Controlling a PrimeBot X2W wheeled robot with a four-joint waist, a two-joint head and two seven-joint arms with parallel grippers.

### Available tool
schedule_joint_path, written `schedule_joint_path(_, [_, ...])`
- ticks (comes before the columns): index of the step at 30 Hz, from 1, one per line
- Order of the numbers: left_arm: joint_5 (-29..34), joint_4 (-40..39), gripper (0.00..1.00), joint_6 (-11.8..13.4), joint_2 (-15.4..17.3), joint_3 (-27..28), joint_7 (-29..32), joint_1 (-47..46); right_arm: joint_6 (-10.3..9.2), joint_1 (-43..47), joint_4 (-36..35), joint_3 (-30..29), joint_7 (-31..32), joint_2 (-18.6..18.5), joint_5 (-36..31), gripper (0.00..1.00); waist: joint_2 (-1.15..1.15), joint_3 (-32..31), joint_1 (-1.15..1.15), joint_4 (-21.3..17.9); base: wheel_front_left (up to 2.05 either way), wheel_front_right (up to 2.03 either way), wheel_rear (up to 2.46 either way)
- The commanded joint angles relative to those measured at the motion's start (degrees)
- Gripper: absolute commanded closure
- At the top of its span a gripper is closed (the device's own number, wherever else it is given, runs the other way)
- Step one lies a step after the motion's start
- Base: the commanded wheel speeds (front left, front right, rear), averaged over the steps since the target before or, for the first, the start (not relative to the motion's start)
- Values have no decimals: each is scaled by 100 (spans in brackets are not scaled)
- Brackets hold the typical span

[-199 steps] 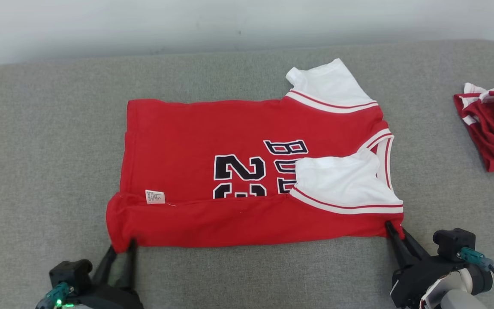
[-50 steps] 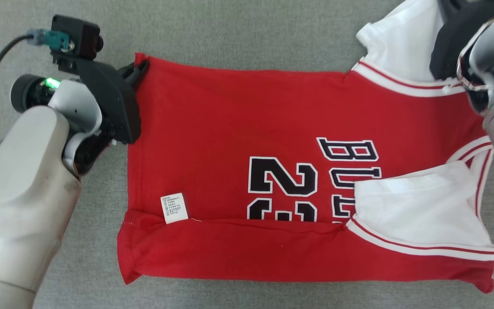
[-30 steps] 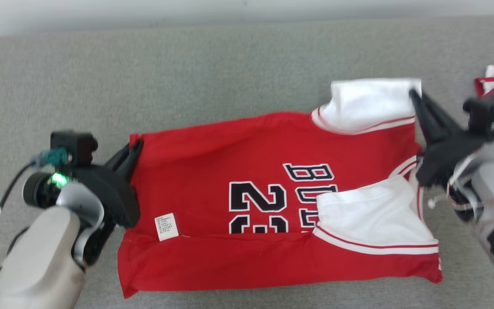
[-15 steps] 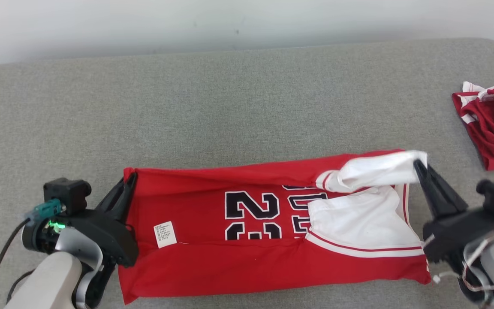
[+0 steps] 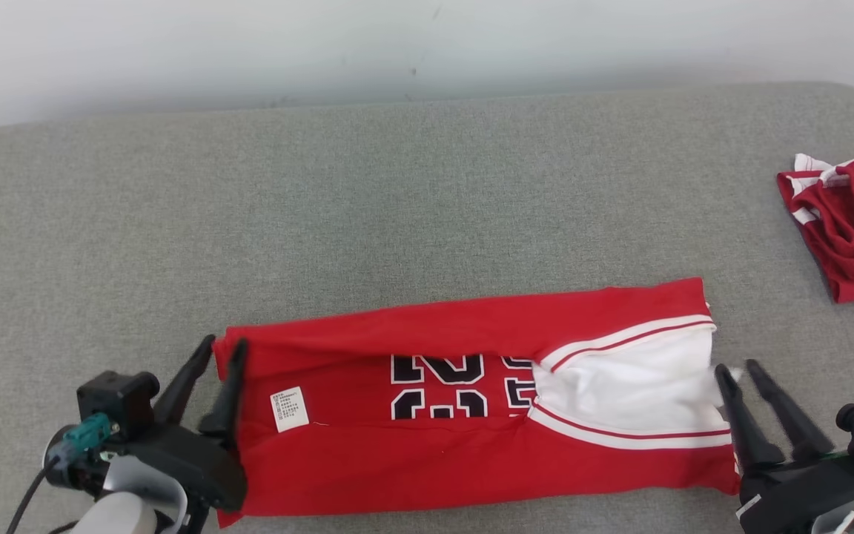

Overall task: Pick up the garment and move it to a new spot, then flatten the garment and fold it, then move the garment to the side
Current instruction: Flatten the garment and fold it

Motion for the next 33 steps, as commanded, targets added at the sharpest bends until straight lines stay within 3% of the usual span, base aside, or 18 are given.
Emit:
schedule_joint_path(1, [30, -69, 0, 57, -2, 28, -60, 117, -16, 69, -52, -63, 19, 36, -37, 0, 1, -27, 0, 10, 0, 0, 0])
schedule_joint_path(9, [261, -650, 0, 294, -49, 611, -272, 598, -16, 240, -220, -525, 285, 146, -187, 0, 1, -163, 0, 140, 0, 0, 0])
schedule_joint_path(16, [1261, -1628, 0, 475, -490, 1774, -264, 1297, -16, 30, 269, -677, 598, 203, -430, 0, 1, -221, 0, 299, 0, 0, 0])
schedule_joint_path(27, [2242, -1976, 0, -98, -1533, 2820, -266, 2196, -16, -393, 1330, -565, 981, 393, -581, 0, 1, -265, 0, 520, 0, 0, 0])
schedule_joint_path(33, [2640, -1899, 0, -358, -1787, 2970, -265, 2288, -16, -702, 1928, -379, 1085, 482, -589, 0, 1, -268, 0, 590, 0, 0, 0])
